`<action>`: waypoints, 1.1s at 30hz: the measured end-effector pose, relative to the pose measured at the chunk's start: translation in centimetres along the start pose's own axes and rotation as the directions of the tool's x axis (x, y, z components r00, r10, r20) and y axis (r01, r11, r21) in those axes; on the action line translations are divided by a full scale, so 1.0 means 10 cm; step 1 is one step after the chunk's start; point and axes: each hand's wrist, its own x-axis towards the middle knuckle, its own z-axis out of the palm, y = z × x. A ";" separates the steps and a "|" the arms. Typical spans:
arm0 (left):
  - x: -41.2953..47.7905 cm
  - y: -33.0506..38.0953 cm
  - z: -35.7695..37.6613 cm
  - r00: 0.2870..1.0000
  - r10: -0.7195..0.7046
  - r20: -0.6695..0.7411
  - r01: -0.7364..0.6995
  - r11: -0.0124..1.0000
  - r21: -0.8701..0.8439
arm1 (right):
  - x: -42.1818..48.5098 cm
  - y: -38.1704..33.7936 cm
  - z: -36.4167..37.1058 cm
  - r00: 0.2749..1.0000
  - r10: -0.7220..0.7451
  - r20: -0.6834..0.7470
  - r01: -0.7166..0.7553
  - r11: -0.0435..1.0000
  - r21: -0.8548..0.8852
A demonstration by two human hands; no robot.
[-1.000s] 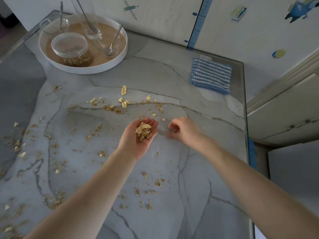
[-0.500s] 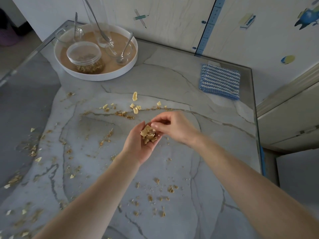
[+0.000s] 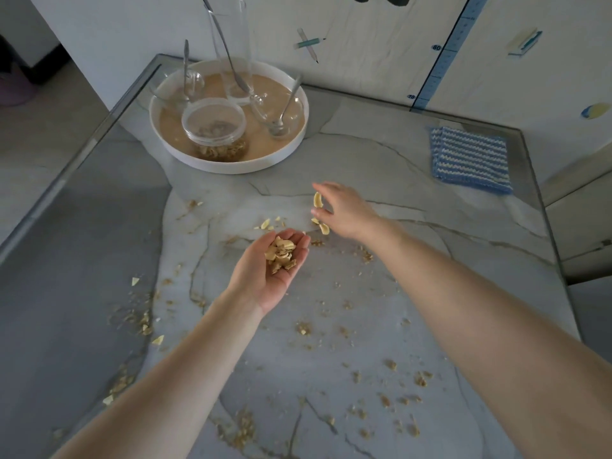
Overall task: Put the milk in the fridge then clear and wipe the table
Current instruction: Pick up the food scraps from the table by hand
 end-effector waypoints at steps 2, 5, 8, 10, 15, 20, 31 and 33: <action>0.02 0.12 -0.08 1.000 -0.009 -0.002 0.009 1.000 0.000 | 0.03 -0.08 0.09 0.998 0.009 0.063 -0.004 0.997 -0.077; 0.03 0.25 -0.19 0.999 -0.034 0.009 0.034 0.999 0.003 | -0.08 -0.15 0.21 0.995 0.028 0.096 -0.013 0.988 -0.156; 0.06 0.32 -0.24 0.998 -0.054 0.026 0.055 0.998 -0.024 | -0.21 -0.14 0.24 0.998 0.020 0.052 -0.012 0.991 -0.136; 0.07 0.34 -0.24 0.997 -0.067 0.035 0.067 0.998 -0.019 | -0.26 -0.12 0.25 0.999 0.035 0.022 -0.033 0.997 -0.077; 0.09 0.32 -0.23 0.994 -0.091 0.058 0.091 0.996 0.004 | -0.31 -0.14 0.26 0.992 0.122 -0.015 -0.120 0.984 0.130; 0.12 0.29 -0.24 0.995 -0.093 0.031 0.092 0.995 0.034 | -0.28 -0.16 0.30 0.975 0.201 -0.097 -0.178 0.962 0.207; 0.11 0.11 -0.09 0.993 -0.094 0.069 0.087 0.990 0.108 | -0.58 -0.67 -0.08 0.999 0.027 0.037 -0.044 0.766 0.642; 0.11 0.11 -0.07 0.994 -0.101 0.037 0.100 0.994 0.046 | -0.55 -0.56 -0.10 0.995 0.086 -0.058 -0.030 0.767 0.641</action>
